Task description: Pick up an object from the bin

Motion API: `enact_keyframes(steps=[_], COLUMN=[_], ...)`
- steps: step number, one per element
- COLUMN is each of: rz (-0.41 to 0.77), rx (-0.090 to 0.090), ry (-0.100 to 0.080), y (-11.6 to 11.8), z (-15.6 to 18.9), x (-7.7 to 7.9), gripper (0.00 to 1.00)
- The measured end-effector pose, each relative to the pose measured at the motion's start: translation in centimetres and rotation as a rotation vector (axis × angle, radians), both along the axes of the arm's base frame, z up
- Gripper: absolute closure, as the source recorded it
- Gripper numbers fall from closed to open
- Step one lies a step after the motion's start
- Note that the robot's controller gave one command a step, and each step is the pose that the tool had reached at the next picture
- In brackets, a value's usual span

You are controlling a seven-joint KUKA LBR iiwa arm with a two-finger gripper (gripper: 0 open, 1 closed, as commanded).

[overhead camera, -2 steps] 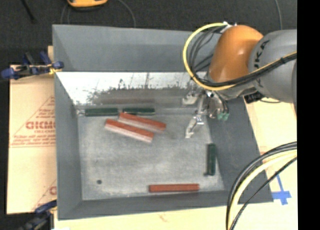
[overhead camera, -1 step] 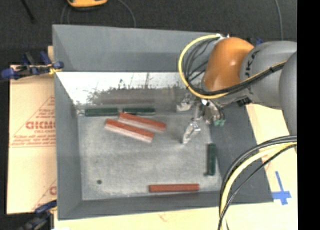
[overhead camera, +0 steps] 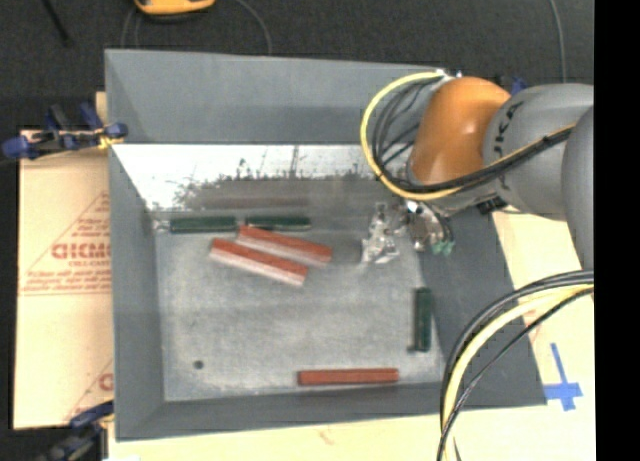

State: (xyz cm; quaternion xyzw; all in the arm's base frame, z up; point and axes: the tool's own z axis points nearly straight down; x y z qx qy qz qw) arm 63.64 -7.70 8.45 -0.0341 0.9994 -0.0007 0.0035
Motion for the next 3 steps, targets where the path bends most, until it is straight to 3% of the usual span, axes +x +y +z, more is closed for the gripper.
enact_keyframes(steps=[1,2,3], rz=[0.000,0.021,0.025], rx=[0.000,0.001,0.000], ry=[0.000,0.008,0.006], y=[0.0,0.5,0.9], z=[0.0,5.8,12.6], x=[0.0,-0.1,-1.3], gripper=[1.00,1.00,1.00])
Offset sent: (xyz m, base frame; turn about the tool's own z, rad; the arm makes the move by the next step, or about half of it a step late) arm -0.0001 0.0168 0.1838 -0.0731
